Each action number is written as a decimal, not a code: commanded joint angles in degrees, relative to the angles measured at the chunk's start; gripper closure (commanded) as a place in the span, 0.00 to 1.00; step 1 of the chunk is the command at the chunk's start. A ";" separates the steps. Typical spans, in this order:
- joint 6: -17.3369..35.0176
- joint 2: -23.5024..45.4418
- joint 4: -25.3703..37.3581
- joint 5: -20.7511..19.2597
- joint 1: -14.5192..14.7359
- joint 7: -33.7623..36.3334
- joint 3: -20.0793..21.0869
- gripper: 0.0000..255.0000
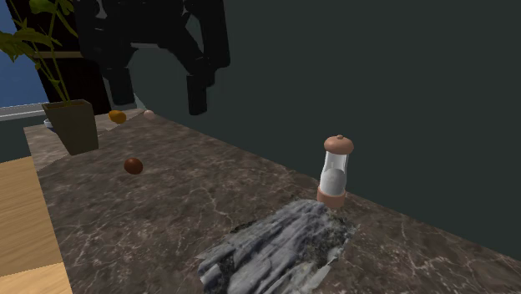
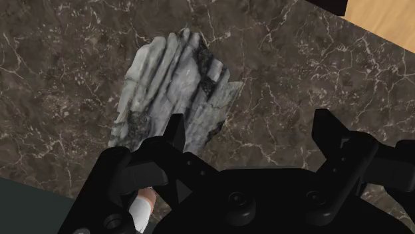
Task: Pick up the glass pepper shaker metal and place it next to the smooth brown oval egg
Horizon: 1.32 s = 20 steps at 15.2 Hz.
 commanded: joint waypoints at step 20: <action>21.54 36.43 19.06 0.81 -2.75 -5.66 -7.89 0.00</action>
